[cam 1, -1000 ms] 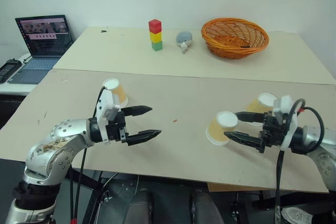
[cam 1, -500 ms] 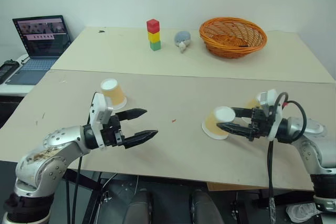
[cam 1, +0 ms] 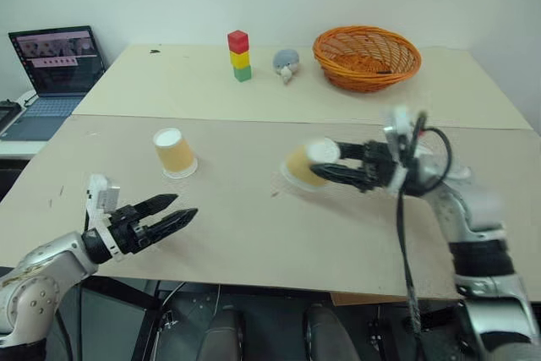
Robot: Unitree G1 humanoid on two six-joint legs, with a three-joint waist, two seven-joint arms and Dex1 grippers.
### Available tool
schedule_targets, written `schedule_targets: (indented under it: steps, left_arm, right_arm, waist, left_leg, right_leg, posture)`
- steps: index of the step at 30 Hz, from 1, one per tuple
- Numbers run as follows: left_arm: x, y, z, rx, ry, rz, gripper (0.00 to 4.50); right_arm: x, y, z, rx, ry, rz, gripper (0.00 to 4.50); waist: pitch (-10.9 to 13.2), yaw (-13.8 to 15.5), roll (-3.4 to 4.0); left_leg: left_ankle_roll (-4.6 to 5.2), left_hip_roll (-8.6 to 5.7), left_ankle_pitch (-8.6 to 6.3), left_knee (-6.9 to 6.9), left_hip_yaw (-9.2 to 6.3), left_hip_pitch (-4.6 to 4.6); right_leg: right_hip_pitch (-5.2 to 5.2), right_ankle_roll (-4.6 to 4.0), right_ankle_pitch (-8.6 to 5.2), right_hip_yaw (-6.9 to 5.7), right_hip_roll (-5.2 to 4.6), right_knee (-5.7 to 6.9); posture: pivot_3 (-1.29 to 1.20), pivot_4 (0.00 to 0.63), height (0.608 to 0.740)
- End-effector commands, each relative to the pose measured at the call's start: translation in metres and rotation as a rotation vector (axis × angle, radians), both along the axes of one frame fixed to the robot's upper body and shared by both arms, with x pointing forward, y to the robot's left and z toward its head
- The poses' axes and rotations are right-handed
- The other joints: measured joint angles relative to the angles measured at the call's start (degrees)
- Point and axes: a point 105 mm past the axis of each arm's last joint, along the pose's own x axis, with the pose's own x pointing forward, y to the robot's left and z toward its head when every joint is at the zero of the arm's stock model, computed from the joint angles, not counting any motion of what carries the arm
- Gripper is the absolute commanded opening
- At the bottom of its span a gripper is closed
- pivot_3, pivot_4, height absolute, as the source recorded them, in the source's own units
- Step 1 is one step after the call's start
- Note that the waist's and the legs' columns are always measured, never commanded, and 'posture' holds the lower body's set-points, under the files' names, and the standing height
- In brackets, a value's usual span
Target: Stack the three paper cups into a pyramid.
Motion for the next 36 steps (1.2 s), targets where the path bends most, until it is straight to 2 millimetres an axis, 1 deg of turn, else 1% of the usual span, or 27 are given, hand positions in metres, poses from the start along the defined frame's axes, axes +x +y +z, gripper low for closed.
schedule_targets:
  steps: [1, 5, 8, 10, 17, 20, 22, 26, 28, 31, 34, 36]
  left_arm:
    - [-0.007, -0.008, 0.006, -0.019, -0.017, -0.032, 4.5]
    - [-0.012, -0.012, 0.007, -0.026, -0.016, -0.04, 4.5]
    - [-0.016, -0.014, 0.01, -0.03, -0.02, -0.046, 4.5]
    - [-0.017, -0.016, 0.012, -0.033, -0.027, -0.055, 4.5]
    - [-0.016, -0.023, 0.018, -0.045, -0.04, -0.071, 4.5]
    - [-0.015, -0.025, 0.019, -0.047, -0.041, -0.078, 4.5]
    - [-0.014, -0.025, 0.019, -0.048, -0.043, -0.081, 4.5]
    - [-0.012, -0.025, 0.02, -0.052, -0.046, -0.077, 4.5]
    - [-0.011, -0.026, 0.02, -0.056, -0.046, -0.079, 4.5]
    - [-0.009, -0.027, 0.02, -0.064, -0.047, -0.086, 4.5]
    - [-0.007, -0.029, 0.02, -0.073, -0.044, -0.098, 4.5]
    - [-0.005, -0.03, 0.021, -0.082, -0.039, -0.112, 4.5]
  right_arm:
    - [-0.002, 0.031, 0.005, -0.019, -0.031, 0.102, 2.26]
    - [0.005, 0.048, -0.004, -0.047, -0.002, 0.152, 2.26]
    - [0.009, 0.056, -0.011, -0.066, 0.006, 0.173, 2.26]
    - [0.015, 0.061, -0.013, -0.071, 0.015, 0.166, 2.26]
    - [0.034, 0.075, -0.014, -0.085, -0.004, 0.132, 2.26]
    - [0.038, 0.078, -0.014, -0.085, -0.006, 0.129, 2.26]
    - [0.039, 0.079, -0.016, -0.085, 0.005, 0.131, 3.19]
    - [0.04, 0.078, -0.019, -0.085, 0.03, 0.135, 4.41]
    - [0.043, 0.077, -0.021, -0.089, 0.04, 0.119, 4.41]
    - [0.039, 0.074, -0.021, -0.08, 0.04, 0.128, 4.41]
    - [0.038, 0.065, -0.009, -0.045, 0.056, 0.138, 4.41]
    - [0.033, 0.053, 0.004, -0.019, 0.062, 0.157, 4.41]
  waist:
    - [0.0, 0.06, 0.0]
    - [0.01, 0.3, -0.02]
    - [0.01, 0.08, -0.02]
    - [0.01, -0.16, -0.02]
    - [0.02, -0.69, -0.03]
    - [0.01, -1.12, -0.04]
    - [0.01, -1.19, -0.04]
    - [0.0, -1.57, -0.06]
    - [0.0, -1.66, -0.06]
    - [0.0, -1.68, -0.06]
    - [0.0, -1.67, -0.06]
    - [0.0, -1.62, -0.06]
  left_leg:
    - [-0.01, -0.02, 0.01, -0.01, 0.0, -0.01]
    - [-0.08, -0.15, 0.04, -0.04, -0.02, -0.02]
    - [-0.24, -0.26, 0.12, -0.09, -0.02, -0.01]
    - [-0.29, -0.25, 0.15, -0.13, -0.01, 0.01]
    - [-0.35, -0.24, 0.18, -0.18, 0.0, 0.16]
    - [-0.36, -0.25, 0.19, -0.18, 0.01, 0.16]
    - [-0.36, -0.27, 0.19, -0.19, 0.01, 0.14]
    - [-0.6, -0.35, 0.32, -0.26, 0.01, -0.05]
    - [-0.67, -0.36, 0.36, -0.29, 0.02, -0.16]
    - [-0.72, -0.36, 0.39, -0.32, 0.02, -0.21]
    - [-0.73, -0.36, 0.39, -0.33, 0.02, -0.22]
    - [-0.73, -0.37, 0.39, -0.33, 0.01, -0.23]
  right_leg:
    - [0.0, 0.0, 0.0, 0.0, -0.02, -0.02]
    - [0.04, 0.01, 0.01, -0.04, -0.16, -0.05]
    - [0.02, 0.01, 0.01, -0.05, -0.32, -0.03]
    - [0.0, 0.01, 0.01, -0.04, -0.35, -0.01]
    - [-0.12, 0.01, 0.01, -0.04, -0.48, 0.36]
    - [-0.24, 0.01, 0.01, -0.07, -0.56, 0.61]
    - [-0.32, 0.01, 0.01, -0.1, -0.62, 0.69]
    - [-0.54, 0.0, 0.02, -0.18, -0.77, 0.74]
    - [-0.67, 0.0, 0.02, -0.16, -0.8, 0.77]
    - [-0.74, -0.01, 0.02, -0.17, -0.8, 0.79]
    - [-0.74, -0.01, 0.02, -0.17, -0.81, 0.79]
    - [-0.74, -0.01, 0.02, -0.17, -0.82, 0.78]
  posture:
    - [0.0, 0.15, 0.638]
    - [0.0, 0.15, 0.638]
    - [0.0, 0.15, 0.638]
    - [0.0, 0.15, 0.638]
    - [0.0, 0.15, 0.638]
    - [0.0, 0.15, 0.638]
    - [0.0, 0.15, 0.638]
    - [0.0, 0.15, 0.638]
    - [0.0, 0.15, 0.638]
    - [0.0, 0.15, 0.638]
    - [0.0, 0.15, 0.638]
    - [0.0, 0.15, 0.638]
